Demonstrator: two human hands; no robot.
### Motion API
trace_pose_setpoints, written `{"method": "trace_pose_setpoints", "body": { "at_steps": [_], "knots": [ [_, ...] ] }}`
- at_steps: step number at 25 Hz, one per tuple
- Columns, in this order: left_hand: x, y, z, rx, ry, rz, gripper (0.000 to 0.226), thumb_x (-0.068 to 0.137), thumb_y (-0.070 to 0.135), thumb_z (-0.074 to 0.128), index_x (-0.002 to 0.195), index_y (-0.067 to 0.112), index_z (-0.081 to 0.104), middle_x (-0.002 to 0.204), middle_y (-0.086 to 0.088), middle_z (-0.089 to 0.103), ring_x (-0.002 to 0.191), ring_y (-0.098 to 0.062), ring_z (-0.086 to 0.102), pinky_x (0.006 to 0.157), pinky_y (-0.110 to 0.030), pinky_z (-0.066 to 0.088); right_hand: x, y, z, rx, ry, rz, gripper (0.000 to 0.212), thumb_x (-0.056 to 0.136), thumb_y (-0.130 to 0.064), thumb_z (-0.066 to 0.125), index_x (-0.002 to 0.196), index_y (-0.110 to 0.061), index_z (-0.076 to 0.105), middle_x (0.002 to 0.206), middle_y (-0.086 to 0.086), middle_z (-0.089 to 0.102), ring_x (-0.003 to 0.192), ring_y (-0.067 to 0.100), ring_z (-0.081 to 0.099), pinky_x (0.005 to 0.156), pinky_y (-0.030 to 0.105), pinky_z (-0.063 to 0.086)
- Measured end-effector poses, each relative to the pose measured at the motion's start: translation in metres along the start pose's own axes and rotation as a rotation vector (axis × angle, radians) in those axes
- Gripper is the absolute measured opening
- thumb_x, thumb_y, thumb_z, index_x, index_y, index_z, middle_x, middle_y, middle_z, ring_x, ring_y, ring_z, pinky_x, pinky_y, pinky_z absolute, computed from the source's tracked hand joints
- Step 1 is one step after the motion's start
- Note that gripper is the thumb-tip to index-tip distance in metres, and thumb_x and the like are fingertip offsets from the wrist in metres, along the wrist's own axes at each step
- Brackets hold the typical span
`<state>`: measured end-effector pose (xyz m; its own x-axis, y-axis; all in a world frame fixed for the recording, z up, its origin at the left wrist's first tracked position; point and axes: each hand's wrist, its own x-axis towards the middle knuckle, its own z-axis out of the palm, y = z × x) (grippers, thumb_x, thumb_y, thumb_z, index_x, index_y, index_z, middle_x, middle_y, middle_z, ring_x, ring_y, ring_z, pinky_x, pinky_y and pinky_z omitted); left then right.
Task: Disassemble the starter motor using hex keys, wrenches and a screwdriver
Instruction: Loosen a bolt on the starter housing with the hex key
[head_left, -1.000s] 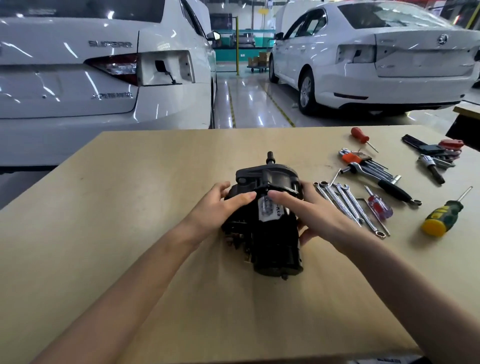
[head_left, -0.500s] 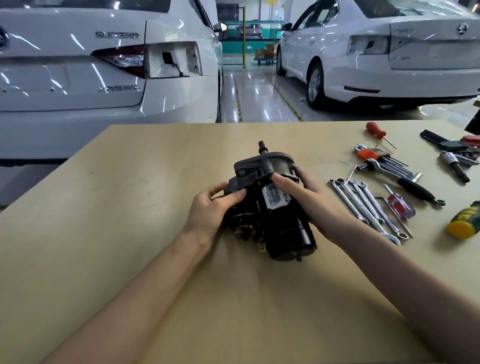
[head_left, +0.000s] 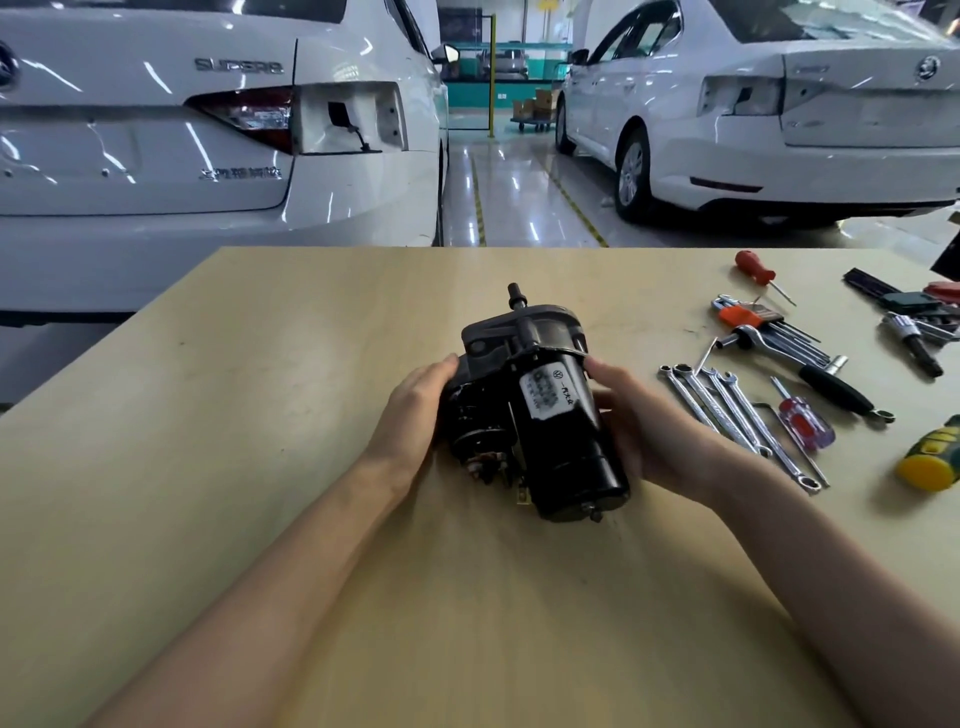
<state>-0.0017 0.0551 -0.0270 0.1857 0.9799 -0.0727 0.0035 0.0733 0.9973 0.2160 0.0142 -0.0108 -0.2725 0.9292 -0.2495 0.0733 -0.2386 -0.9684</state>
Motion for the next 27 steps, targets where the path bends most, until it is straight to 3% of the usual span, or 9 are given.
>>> {"method": "trace_pose_setpoints", "body": {
  "at_steps": [2, 4, 8, 12, 14, 16, 19, 23, 27],
  "knots": [
    [0.000, 0.001, 0.000, -0.016, -0.051, 0.004, 0.048, 0.098, 0.045, 0.036, 0.127, 0.016, 0.061, 0.128, -0.005, 0.062, 0.124, -0.020, 0.054, 0.112, -0.045, 0.033, -0.005, 0.002, 0.005, -0.138, -0.056, -0.077, 0.049, 0.066, -0.069, 0.070, 0.099, -0.032, 0.073, 0.100, 0.003, 0.074, 0.094, 0.025, 0.070, 0.080, 0.033, 0.056],
    [-0.003, 0.000, 0.002, -0.050, -0.110, 0.019, 0.046, 0.102, 0.041, 0.032, 0.126, 0.016, 0.061, 0.126, -0.005, 0.064, 0.122, -0.021, 0.056, 0.111, -0.046, 0.034, -0.009, 0.001, 0.016, -0.147, 0.020, -0.185, 0.022, 0.063, -0.052, 0.078, 0.084, -0.045, 0.073, 0.086, -0.007, 0.075, 0.081, 0.012, 0.072, 0.066, 0.020, 0.056],
    [-0.012, 0.002, 0.006, -0.172, -0.065, 0.107, 0.027, 0.096, 0.009, 0.048, 0.120, 0.004, 0.060, 0.120, -0.020, 0.065, 0.115, -0.039, 0.058, 0.106, -0.055, 0.039, -0.010, 0.004, 0.024, -0.073, 0.128, -0.269, 0.031, 0.060, -0.033, 0.078, 0.087, -0.018, 0.074, 0.083, 0.002, 0.075, 0.075, 0.016, 0.072, 0.057, 0.018, 0.052],
    [-0.023, 0.009, 0.006, -0.161, -0.042, 0.359, 0.068, 0.084, -0.002, 0.061, 0.146, 0.007, 0.032, 0.127, -0.010, 0.060, 0.120, -0.019, 0.056, 0.107, -0.038, 0.041, -0.016, 0.000, 0.022, -0.179, 0.176, -0.479, 0.039, 0.060, -0.012, 0.079, 0.097, -0.013, 0.066, 0.084, -0.003, 0.073, 0.076, 0.008, 0.069, 0.063, 0.016, 0.050],
    [-0.030, 0.010, 0.005, -0.024, -0.071, 0.577, 0.087, 0.082, 0.001, 0.066, 0.151, 0.016, 0.016, 0.125, 0.002, 0.057, 0.118, -0.012, 0.055, 0.105, -0.030, 0.042, -0.019, -0.001, 0.020, -0.224, 0.220, -0.559, 0.043, 0.055, -0.007, 0.080, 0.095, -0.009, 0.065, 0.083, -0.003, 0.072, 0.077, 0.008, 0.069, 0.066, 0.019, 0.051],
    [-0.035, 0.011, 0.007, 0.145, -0.135, 0.747, 0.086, 0.086, 0.013, 0.062, 0.151, 0.025, 0.006, 0.126, 0.005, 0.052, 0.117, -0.014, 0.053, 0.104, -0.031, 0.041, -0.019, 0.001, 0.018, -0.270, 0.271, -0.610, 0.044, 0.051, -0.007, 0.083, 0.091, -0.012, 0.067, 0.085, -0.001, 0.073, 0.084, 0.014, 0.069, 0.072, 0.026, 0.054],
    [-0.034, 0.015, 0.004, 0.321, -0.136, 0.940, 0.084, 0.090, 0.018, 0.057, 0.152, 0.016, 0.000, 0.129, 0.004, 0.048, 0.117, -0.020, 0.052, 0.103, -0.029, 0.038, -0.018, 0.004, 0.020, -0.295, 0.358, -0.682, 0.047, 0.049, 0.001, 0.090, 0.089, -0.011, 0.069, 0.089, 0.001, 0.073, 0.090, 0.016, 0.069, 0.079, 0.028, 0.054],
    [-0.032, 0.023, -0.004, 0.463, -0.148, 0.937, 0.088, 0.085, 0.031, 0.066, 0.152, 0.019, 0.010, 0.130, 0.000, 0.047, 0.121, -0.022, 0.048, 0.105, -0.035, 0.039, -0.011, 0.007, 0.023, -0.329, 0.441, -0.726, 0.041, 0.052, 0.009, 0.087, 0.088, 0.003, 0.069, 0.087, 0.011, 0.073, 0.083, 0.017, 0.069, 0.074, 0.031, 0.056],
    [-0.038, 0.022, -0.003, 0.606, -0.161, 0.965, 0.105, 0.074, 0.053, 0.072, 0.152, 0.009, 0.018, 0.126, 0.003, 0.041, 0.116, -0.017, 0.045, 0.094, -0.013, 0.035, -0.007, 0.003, 0.021, -0.446, 0.400, -0.763, 0.050, 0.050, 0.013, 0.087, 0.095, 0.005, 0.067, 0.088, 0.008, 0.071, 0.081, 0.008, 0.066, 0.070, 0.020, 0.051]
  ]
}}
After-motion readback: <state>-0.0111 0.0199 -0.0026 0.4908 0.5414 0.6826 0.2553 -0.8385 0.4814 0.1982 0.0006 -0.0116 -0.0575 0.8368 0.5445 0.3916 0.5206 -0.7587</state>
